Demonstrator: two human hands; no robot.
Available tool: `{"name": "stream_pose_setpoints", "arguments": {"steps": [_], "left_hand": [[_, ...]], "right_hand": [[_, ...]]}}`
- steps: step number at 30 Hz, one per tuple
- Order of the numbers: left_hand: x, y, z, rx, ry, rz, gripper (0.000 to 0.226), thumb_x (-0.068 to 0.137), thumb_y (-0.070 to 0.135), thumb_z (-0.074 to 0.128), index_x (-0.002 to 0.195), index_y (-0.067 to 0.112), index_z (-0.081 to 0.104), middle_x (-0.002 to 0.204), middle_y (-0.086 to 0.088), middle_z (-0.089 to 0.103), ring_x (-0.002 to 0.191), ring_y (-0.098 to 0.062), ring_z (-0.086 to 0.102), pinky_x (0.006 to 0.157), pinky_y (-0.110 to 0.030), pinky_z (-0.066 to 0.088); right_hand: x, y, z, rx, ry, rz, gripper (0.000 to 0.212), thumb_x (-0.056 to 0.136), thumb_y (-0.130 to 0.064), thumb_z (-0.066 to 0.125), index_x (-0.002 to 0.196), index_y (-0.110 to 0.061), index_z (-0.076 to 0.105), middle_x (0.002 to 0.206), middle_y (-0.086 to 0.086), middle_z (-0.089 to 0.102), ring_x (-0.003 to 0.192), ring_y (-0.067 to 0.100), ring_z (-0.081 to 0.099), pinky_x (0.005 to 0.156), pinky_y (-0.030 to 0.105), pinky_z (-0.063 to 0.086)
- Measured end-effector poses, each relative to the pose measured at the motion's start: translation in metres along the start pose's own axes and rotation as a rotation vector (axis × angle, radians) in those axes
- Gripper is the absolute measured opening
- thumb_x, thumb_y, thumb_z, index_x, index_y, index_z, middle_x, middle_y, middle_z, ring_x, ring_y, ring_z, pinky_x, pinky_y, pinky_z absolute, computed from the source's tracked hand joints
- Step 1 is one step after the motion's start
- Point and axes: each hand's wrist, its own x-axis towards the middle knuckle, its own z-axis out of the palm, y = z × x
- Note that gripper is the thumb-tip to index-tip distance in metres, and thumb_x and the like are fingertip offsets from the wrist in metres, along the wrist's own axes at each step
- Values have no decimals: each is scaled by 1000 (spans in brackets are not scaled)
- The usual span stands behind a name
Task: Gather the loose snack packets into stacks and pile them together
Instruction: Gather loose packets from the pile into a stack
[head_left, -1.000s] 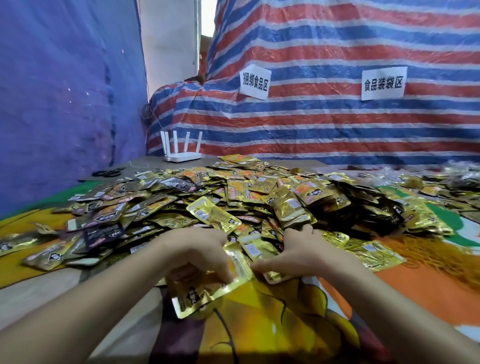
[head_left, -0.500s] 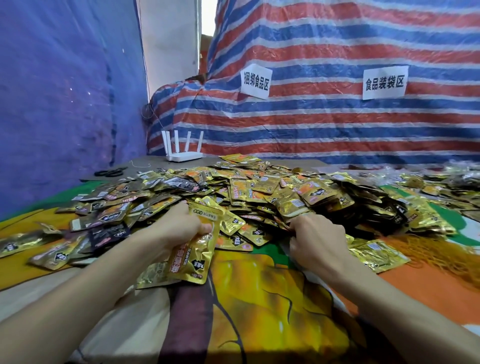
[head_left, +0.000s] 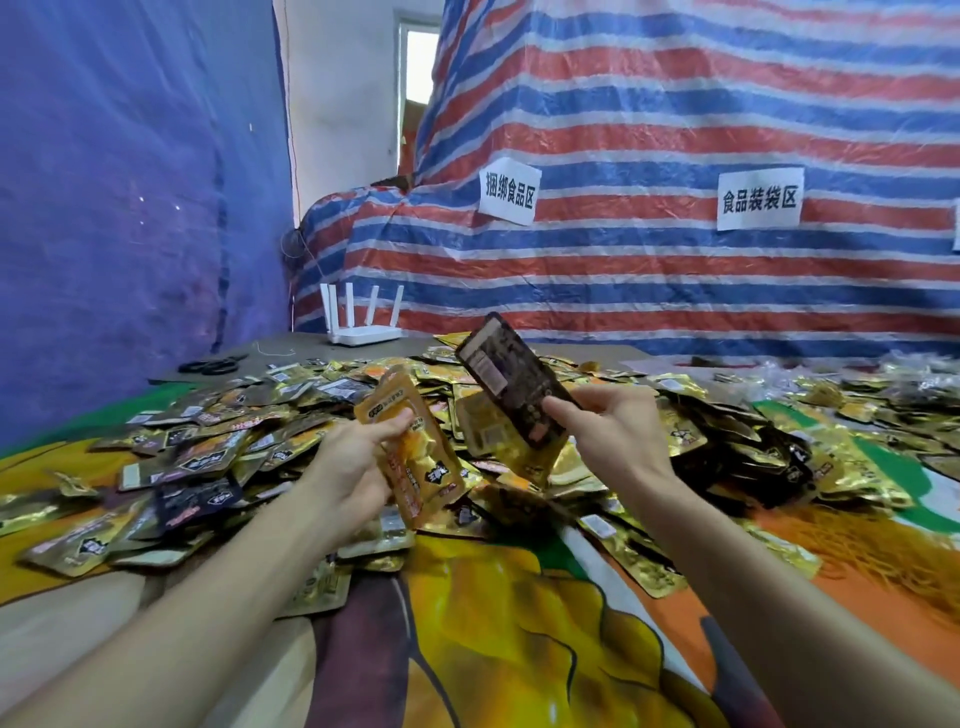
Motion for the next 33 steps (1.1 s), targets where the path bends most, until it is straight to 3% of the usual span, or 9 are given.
{"name": "stream_pose_setpoints", "arguments": {"steps": [3, 6, 9, 16, 20, 24, 27, 29, 33], "left_hand": [[8, -3, 6, -56, -29, -26, 19, 96, 7, 54, 115, 5, 60, 93, -15, 64, 89, -29, 62, 80, -51, 49], [16, -7, 15, -33, -39, -7, 24, 95, 5, 55, 118, 4, 58, 102, -17, 62, 98, -32, 60, 87, -51, 49], [26, -15, 18, 22, 15, 54, 15, 94, 2, 59, 107, 9, 61, 92, -11, 71, 91, -28, 65, 77, -46, 52], [30, -20, 10, 57, 71, 72, 18, 95, 1, 59, 110, 11, 62, 96, -14, 72, 88, -28, 68, 74, -42, 53], [24, -20, 11, 163, 25, 116, 20, 95, 2, 61, 112, 12, 62, 91, -8, 75, 77, -22, 72, 68, -36, 54], [12, -23, 21, 276, -87, 151, 30, 92, 4, 64, 118, 15, 55, 91, -8, 75, 74, -20, 73, 66, -40, 57], [3, -29, 29, 492, -219, 192, 30, 91, 5, 67, 117, 16, 57, 100, -8, 74, 83, -20, 74, 70, -33, 59], [0, -35, 33, 652, -281, 226, 21, 92, 14, 69, 112, 18, 62, 102, -6, 75, 88, -20, 75, 75, -35, 61], [5, -39, 35, 942, -158, 370, 32, 83, 41, 79, 106, 38, 56, 119, 4, 51, 106, -5, 59, 90, -25, 54]], "right_hand": [[10, 0, 19, 222, -60, 129, 23, 94, -19, 71, 71, -22, 74, 75, -2, 77, 74, 14, 73, 65, 31, 58], [17, 4, 36, 392, -169, 271, 16, 99, -11, 62, 87, -13, 72, 86, 12, 77, 72, 18, 75, 55, 28, 57], [19, 18, 48, 491, -214, 306, 12, 101, -6, 58, 98, -6, 69, 100, 20, 75, 90, 29, 75, 72, 42, 63], [20, 44, 53, 773, -321, 342, 17, 103, -13, 55, 103, -7, 70, 81, 8, 72, 75, 17, 72, 74, 40, 57], [23, 46, 54, 819, -200, 414, 18, 101, -29, 58, 105, -16, 70, 94, 4, 76, 79, 17, 73, 76, 43, 56], [24, 44, 54, 1052, -76, 500, 48, 102, -29, 58, 147, -18, 46, 129, 14, 68, 104, 34, 72, 93, 59, 54], [21, 41, 55, 1093, -29, 439, 40, 103, -27, 55, 142, -22, 51, 127, 13, 70, 112, 36, 69, 97, 63, 52], [16, 36, 57, 1073, -33, 385, 18, 103, -28, 55, 119, -30, 65, 111, 5, 77, 104, 33, 72, 91, 60, 56], [10, 25, 58, 1075, -117, 326, 16, 103, -32, 54, 113, -29, 67, 110, 8, 76, 93, 30, 74, 78, 51, 61]]}}
